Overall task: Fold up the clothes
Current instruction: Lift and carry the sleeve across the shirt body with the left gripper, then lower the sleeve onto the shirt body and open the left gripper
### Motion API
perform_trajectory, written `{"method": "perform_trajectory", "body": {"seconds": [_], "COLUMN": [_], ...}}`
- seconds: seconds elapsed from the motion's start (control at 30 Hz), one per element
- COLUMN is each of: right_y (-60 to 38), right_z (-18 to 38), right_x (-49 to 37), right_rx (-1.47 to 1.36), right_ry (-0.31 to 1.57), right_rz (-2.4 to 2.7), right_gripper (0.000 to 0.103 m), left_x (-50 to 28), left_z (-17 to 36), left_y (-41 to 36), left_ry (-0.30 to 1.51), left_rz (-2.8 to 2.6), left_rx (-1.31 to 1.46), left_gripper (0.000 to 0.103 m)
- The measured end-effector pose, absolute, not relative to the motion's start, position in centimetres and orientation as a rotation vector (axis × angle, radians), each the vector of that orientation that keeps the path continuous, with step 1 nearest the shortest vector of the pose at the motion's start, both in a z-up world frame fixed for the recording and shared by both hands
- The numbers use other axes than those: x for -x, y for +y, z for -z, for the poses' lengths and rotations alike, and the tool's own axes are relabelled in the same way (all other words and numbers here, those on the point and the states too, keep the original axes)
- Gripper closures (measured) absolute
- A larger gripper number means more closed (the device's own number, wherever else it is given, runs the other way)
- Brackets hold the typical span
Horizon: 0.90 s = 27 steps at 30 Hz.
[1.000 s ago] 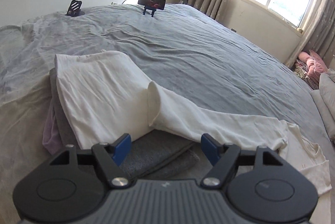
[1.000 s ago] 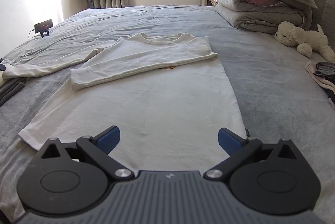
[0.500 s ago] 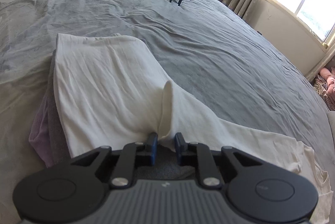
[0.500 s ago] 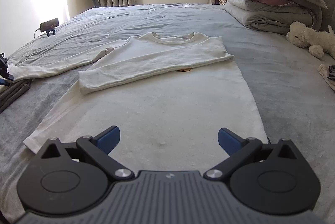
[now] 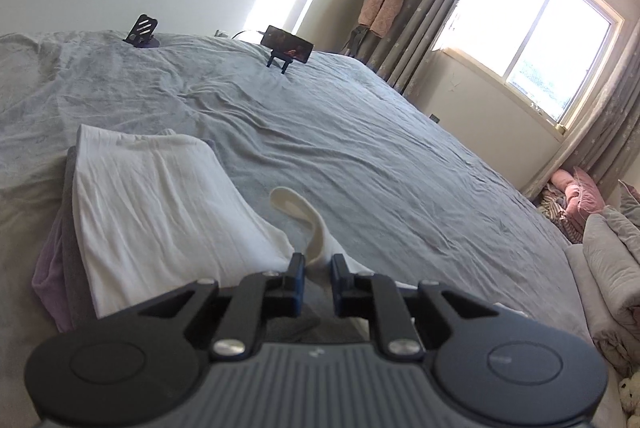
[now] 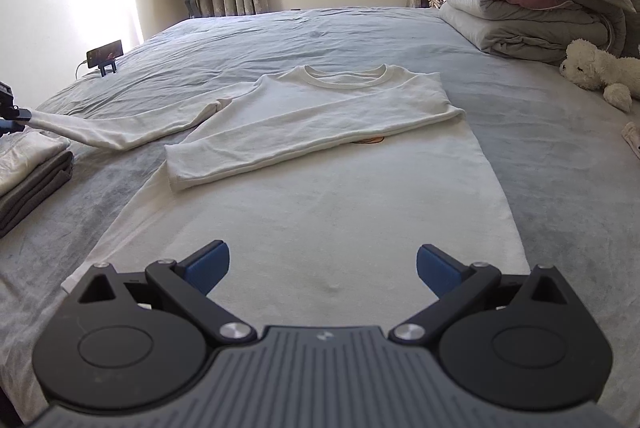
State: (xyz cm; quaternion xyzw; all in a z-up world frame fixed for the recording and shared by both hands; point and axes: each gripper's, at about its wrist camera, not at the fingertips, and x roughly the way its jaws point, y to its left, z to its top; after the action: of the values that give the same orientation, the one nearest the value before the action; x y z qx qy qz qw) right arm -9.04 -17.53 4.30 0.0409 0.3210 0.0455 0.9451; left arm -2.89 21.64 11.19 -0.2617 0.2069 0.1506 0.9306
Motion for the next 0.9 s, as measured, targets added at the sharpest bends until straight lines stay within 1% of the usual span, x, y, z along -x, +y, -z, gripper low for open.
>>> {"method": "perform_trajectory", "body": {"seconds": [0.17,0.27,0.33,0.43,0.53,0.57,0.6,0.63,0.67,0.7,0.83,0.9], "right_y": [-18.5,-19.4,-20.3,-21.8,-23.1,-23.4,-23.7,-24.0,-24.2,-24.4,-24.5,-24.4], "right_z": [-4.6,-4.6,-4.5,-4.4,-4.1,-3.9,-3.8,-3.7,-3.6,-3.5,-3.4,-3.2], "right_x": [8.7,8.5,8.3,8.1,7.8,7.8,7.7,7.6,7.5,7.4,7.2,7.0], "right_rx": [-0.158,-0.208,-0.252,-0.327,-0.391,-0.414,-0.436,-0.456,-0.470,-0.481,-0.508,-0.520], "right_ry": [0.648,0.654,0.661,0.670,0.686,0.693,0.700,0.706,0.711,0.715,0.726,0.734], "right_rz": [-0.076,-0.057,-0.036,0.000,0.025,0.026,0.026,0.026,0.025,0.024,0.007,-0.005], "right_gripper": [0.001,0.001,0.001,0.001,0.001,0.001,0.001,0.001,0.001,0.001,0.001,0.001], "left_x": [3.6,4.7,5.1,5.1,4.1,3.8,3.7,3.6,3.6,3.8,4.3,4.0], "left_z": [-12.4,-12.5,-12.0,-10.2,-8.0,-7.3,-6.8,-6.3,-5.9,-5.7,-5.8,-5.9], "left_y": [16.1,10.5,7.5,3.1,0.9,0.6,0.4,0.2,0.2,0.3,1.4,2.5], "left_ry": [0.340,0.318,0.335,0.424,0.536,0.580,0.614,0.647,0.668,0.679,0.674,0.679], "left_rz": [-0.045,0.166,0.275,0.394,0.482,0.489,0.501,0.513,0.521,0.527,0.524,0.476], "left_rx": [0.497,0.428,0.379,0.297,0.252,0.255,0.267,0.281,0.292,0.299,0.306,0.306], "left_gripper": [0.090,0.090,0.090,0.089,0.088,0.081,0.067,0.058,0.047,0.045,0.044,0.042]}}
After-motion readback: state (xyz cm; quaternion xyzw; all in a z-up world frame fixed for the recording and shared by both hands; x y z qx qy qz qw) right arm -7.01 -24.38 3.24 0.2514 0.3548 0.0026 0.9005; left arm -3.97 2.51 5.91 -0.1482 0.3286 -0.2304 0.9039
